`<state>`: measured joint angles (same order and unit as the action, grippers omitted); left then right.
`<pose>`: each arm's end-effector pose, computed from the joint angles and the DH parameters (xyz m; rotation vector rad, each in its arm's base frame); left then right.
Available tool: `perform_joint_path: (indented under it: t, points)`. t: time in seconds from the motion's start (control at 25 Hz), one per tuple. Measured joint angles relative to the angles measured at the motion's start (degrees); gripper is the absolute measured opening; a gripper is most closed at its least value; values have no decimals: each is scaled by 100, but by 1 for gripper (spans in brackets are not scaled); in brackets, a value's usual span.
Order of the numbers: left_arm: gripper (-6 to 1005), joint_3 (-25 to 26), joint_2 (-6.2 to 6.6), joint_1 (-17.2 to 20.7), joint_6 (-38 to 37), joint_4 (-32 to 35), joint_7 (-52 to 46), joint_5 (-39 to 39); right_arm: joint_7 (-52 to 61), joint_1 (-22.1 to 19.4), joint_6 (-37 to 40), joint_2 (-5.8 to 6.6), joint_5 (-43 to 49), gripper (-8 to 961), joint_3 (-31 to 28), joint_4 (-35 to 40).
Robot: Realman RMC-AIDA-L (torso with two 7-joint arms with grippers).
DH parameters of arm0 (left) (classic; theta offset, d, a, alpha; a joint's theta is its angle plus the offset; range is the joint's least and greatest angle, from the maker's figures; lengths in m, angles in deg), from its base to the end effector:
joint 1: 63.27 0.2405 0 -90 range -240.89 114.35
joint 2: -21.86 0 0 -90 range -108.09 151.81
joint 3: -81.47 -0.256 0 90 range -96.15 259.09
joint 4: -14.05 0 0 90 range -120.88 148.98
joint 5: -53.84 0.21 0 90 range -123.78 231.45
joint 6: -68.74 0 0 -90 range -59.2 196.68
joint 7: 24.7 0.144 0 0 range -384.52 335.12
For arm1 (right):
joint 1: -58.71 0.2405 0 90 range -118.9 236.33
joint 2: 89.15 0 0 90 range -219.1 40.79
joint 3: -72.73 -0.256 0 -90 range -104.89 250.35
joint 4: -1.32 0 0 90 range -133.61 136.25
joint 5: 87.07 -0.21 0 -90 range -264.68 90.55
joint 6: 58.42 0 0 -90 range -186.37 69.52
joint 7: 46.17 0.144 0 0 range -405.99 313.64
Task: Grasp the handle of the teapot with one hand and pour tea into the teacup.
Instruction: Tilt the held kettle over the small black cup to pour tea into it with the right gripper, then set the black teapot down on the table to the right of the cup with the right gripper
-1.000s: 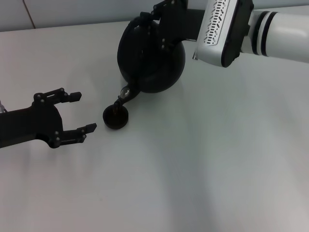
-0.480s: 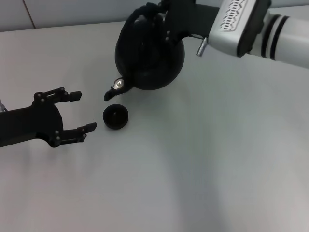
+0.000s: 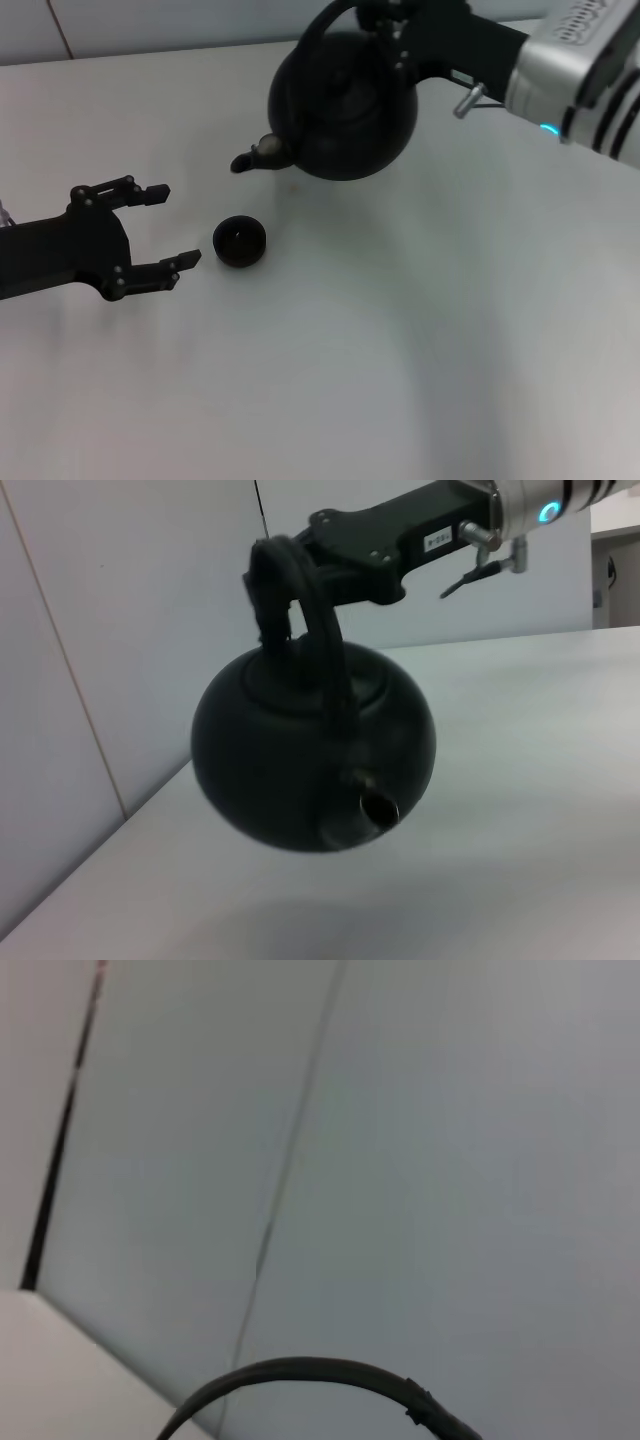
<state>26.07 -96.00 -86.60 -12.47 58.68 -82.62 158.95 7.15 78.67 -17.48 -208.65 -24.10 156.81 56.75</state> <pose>-0.2723 0.3249 0.0001 -2.7025 -0.0277 -0.4544 0.2032 0.3865 -0.0043 -2.1795 0.1439 0.6014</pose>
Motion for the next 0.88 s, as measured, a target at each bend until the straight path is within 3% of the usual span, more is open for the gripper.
perform_joint_path:
  t: [0.36, 0.88]
  points:
    - [807, -11, 0, 31, -11, 3, 0, 0, 35, -465, 3, -14, -582, 98, -54, -148]
    - [807, -22, 0, 55, -19, 77, -18, 0, 37, -550, -4, -1, -852, 102, -150, -724]
